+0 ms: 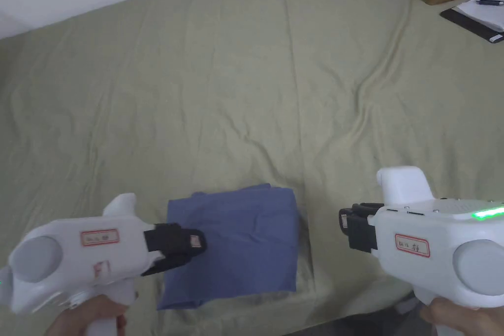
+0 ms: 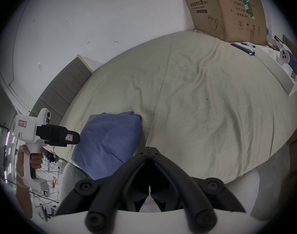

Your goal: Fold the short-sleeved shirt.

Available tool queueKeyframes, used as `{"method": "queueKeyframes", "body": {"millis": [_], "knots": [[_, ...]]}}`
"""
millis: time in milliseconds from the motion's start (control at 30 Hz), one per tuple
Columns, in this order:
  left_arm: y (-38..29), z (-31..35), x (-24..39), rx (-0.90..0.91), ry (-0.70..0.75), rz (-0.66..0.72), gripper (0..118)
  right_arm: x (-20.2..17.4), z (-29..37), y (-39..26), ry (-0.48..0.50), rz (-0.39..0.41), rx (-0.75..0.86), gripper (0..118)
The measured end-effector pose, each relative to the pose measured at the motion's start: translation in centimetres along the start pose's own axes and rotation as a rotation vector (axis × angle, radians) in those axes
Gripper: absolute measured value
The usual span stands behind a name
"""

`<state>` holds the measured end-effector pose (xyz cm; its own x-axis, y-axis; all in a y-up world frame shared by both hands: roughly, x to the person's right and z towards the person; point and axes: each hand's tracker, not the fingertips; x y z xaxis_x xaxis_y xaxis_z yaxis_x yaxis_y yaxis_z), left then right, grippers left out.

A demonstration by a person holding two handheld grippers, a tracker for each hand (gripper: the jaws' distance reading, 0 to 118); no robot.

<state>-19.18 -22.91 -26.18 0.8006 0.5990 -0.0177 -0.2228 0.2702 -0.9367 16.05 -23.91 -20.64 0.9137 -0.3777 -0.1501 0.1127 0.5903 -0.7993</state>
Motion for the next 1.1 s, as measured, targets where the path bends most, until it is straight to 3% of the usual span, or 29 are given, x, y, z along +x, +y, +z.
{"method": "queueKeyframes", "body": {"millis": [167, 400, 567, 733, 767, 800, 867, 900, 1033, 1100], "knots": [[0.1, -6.2, 3.2, -0.097, 0.014, -0.106, 1, 0.6, 0.2, -0.3, -0.016, 0.001, -0.007, 0], [-0.3, -12.7, 5.1, -0.212, -0.017, -0.116, 1, 1.6, 0.9, -0.8, -0.052, -0.013, -0.014, 0], [-0.4, -9.2, 4.7, -0.171, -0.081, -0.15, 1, 0.4, 0.2, -0.5, -0.043, 0.012, -0.025, 0], [0.5, -1.2, 0.4, -0.029, -0.115, -0.107, 3, -3.4, -2.8, 0.2, 0.036, 0.12, -0.065, 0], [0.6, 0.1, -0.7, -0.008, -0.104, -0.097, 15, -4.3, -3.4, 0.3, 0.048, 0.146, -0.075, 0], [0.9, 1.4, -2.4, 0.016, -0.097, -0.08, 37, -5.4, -4.4, 0.5, 0.059, 0.179, -0.084, 0], [0.7, 3.3, -4.7, 0.036, -0.068, -0.057, 103, -7.4, -6.1, 0.8, 0.08, 0.23, -0.101, 0], [0.5, 4.1, -5.7, 0.043, -0.058, -0.038, 115, -8.3, -7.0, 1.0, 0.082, 0.259, -0.115, 0], [0.4, 5.1, -9.5, 0.058, -0.153, 0.048, 116, -10.4, -11.1, 0.8, 0.011, 0.342, -0.141, 0], [1.0, 4.3, -11.5, 0.038, -0.15, 0.094, 116, -10.2, -12.8, 0.4, -0.025, 0.347, -0.194, 0]]}}
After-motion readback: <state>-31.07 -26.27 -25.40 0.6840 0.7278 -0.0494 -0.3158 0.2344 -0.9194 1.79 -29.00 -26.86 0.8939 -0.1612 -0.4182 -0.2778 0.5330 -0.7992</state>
